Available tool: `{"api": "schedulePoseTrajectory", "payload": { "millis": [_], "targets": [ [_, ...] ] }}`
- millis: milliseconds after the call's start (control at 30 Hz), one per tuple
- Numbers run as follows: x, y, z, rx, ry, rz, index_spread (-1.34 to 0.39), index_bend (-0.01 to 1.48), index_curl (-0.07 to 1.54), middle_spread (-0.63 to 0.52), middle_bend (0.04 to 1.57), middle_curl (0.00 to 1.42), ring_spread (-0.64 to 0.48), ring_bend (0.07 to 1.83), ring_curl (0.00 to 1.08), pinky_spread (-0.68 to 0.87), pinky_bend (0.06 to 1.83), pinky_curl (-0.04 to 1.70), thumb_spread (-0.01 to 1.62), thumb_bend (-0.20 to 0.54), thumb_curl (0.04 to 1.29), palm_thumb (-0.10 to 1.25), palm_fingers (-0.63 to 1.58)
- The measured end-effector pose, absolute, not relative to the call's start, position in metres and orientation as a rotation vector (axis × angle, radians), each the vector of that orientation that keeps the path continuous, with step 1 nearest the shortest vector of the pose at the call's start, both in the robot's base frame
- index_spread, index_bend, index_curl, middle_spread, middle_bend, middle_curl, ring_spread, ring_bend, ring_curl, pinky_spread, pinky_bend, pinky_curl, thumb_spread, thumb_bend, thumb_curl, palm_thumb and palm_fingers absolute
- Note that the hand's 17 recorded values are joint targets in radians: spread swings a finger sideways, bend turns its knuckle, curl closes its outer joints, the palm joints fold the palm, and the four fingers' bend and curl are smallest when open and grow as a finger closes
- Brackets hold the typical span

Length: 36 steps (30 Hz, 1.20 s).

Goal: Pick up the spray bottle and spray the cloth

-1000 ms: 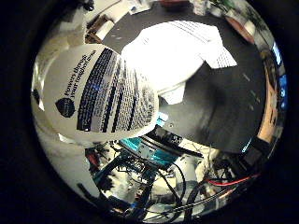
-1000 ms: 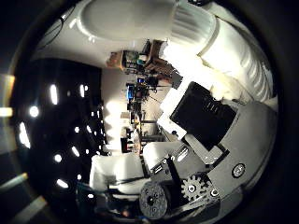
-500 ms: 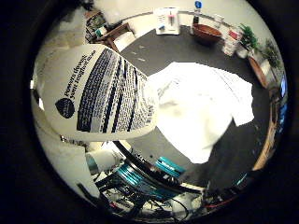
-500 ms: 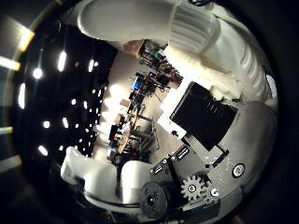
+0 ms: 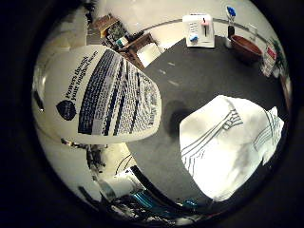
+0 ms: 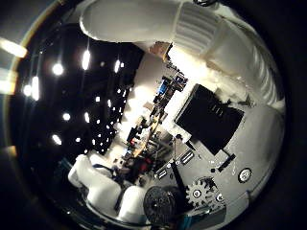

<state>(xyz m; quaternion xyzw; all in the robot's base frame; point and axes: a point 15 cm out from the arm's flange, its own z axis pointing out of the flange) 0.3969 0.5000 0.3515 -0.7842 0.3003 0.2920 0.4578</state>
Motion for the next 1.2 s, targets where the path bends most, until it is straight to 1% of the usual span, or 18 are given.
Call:
{"api": "schedulePoseTrajectory", "payload": {
  "millis": [133, 200, 367, 533, 567, 600, 667, 733, 767, 800, 833, 867, 900, 967, 1000, 1100, 1133, 1200],
  "targets": [
    [0.427, 0.498, 0.330, -1.896, 0.775, 0.745, -0.27, 1.14, 0.64, -0.19, 1.32, 0.66, -0.20, 1.44, 0.57, -0.31, 1.28, 0.64, 0.50, -0.016, 1.07, 1.07, 1.23],
    [0.433, 0.499, 0.313, -1.894, 0.788, 0.759, -0.27, 1.14, 0.64, -0.19, 1.32, 0.66, -0.20, 1.44, 0.57, -0.31, 1.28, 0.64, 0.50, -0.016, 1.07, 1.07, 1.23],
    [0.437, 0.505, 0.275, -1.905, 0.817, 0.795, -0.26, 1.15, 0.64, -0.19, 1.32, 0.66, -0.20, 1.44, 0.57, -0.31, 1.28, 0.64, 0.52, -0.017, 1.07, 1.06, 1.23],
    [0.431, 0.511, 0.257, -1.925, 0.812, 0.814, -0.26, 1.15, 0.64, -0.18, 1.32, 0.66, -0.20, 1.43, 0.57, -0.32, 1.28, 0.64, 0.63, -0.015, 1.06, 1.03, 1.24],
    [0.431, 0.513, 0.257, -1.926, 0.807, 0.812, -0.26, 1.15, 0.64, -0.18, 1.32, 0.66, -0.20, 1.43, 0.57, -0.32, 1.27, 0.63, 0.64, -0.022, 1.06, 1.02, 1.23],
    [0.432, 0.514, 0.258, -1.925, 0.802, 0.811, -0.27, 1.15, 0.64, -0.18, 1.32, 0.66, -0.20, 1.43, 0.57, -0.33, 1.27, 0.63, 0.66, -0.049, 1.03, 0.95, 1.23],
    [0.432, 0.516, 0.259, -1.924, 0.799, 0.810, -0.29, 1.06, 0.63, -0.19, 1.31, 0.65, -0.20, 1.42, 0.56, -0.34, 1.27, 0.62, 0.70, -0.062, 0.97, 0.84, 1.20],
    [0.432, 0.516, 0.265, -1.925, 0.789, 0.802, -0.33, 0.85, 0.59, -0.19, 1.28, 0.63, -0.21, 1.42, 0.54, -0.40, 1.24, 0.59, 0.72, -0.066, 0.90, 0.76, 1.11],
    [0.432, 0.516, 0.266, -1.926, 0.788, 0.801, -0.37, 0.72, 0.56, -0.20, 1.26, 0.62, -0.23, 1.38, 0.52, -0.45, 1.20, 0.56, 0.74, -0.057, 0.86, 0.73, 1.06],
    [0.431, 0.516, 0.268, -1.930, 0.782, 0.798, -0.41, 0.61, 0.54, -0.21, 1.20, 0.60, -0.23, 1.34, 0.50, -0.50, 1.16, 0.54, 0.76, -0.051, 0.81, 0.71, 0.94],
    [0.430, 0.516, 0.269, -1.933, 0.777, 0.797, -0.45, 0.53, 0.52, -0.22, 1.07, 0.56, -0.23, 1.24, 0.47, -0.49, 1.17, 0.53, 0.83, -0.054, 0.76, 0.66, 0.77],
    [0.430, 0.516, 0.271, -1.935, 0.772, 0.797, -0.47, 0.55, 0.53, -0.23, 1.00, 0.54, -0.22, 1.20, 0.46, -0.45, 1.17, 0.54, 0.87, -0.047, 0.72, 0.63, 0.70],
    [0.429, 0.515, 0.272, -1.939, 0.765, 0.801, -0.48, 0.61, 0.54, -0.22, 0.85, 0.49, -0.15, 1.08, 0.42, -0.32, 1.15, 0.55, 0.93, -0.053, 0.67, 0.56, 0.44],
    [0.425, 0.514, 0.273, -1.949, 0.750, 0.814, -0.45, 0.61, 0.52, -0.18, 0.73, 0.44, -0.02, 0.94, 0.36, -0.08, 1.12, 0.53, 0.97, -0.051, 0.61, 0.50, 0.22],
    [0.423, 0.512, 0.272, -1.960, 0.739, 0.820, -0.42, 0.59, 0.51, -0.14, 0.67, 0.42, 0.06, 0.88, 0.32, 0.08, 1.11, 0.51, 0.98, -0.050, 0.57, 0.46, 0.15],
    [0.425, 0.510, 0.273, -1.976, 0.722, 0.820, -0.34, 0.53, 0.46, -0.04, 0.55, 0.36, 0.20, 0.73, 0.25, 0.37, 1.04, 0.44, 0.98, -0.044, 0.49, 0.39, 0.04],
    [0.426, 0.508, 0.273, -1.975, 0.723, 0.822, -0.32, 0.51, 0.44, -0.02, 0.51, 0.35, 0.22, 0.69, 0.23, 0.43, 1.02, 0.41, 0.98, -0.042, 0.47, 0.38, 0.02],
    [0.428, 0.505, 0.273, -1.973, 0.726, 0.821, -0.29, 0.46, 0.42, 0.01, 0.46, 0.34, 0.25, 0.62, 0.22, 0.52, 0.96, 0.37, 0.97, -0.038, 0.44, 0.36, 0.02]
  ]
}}
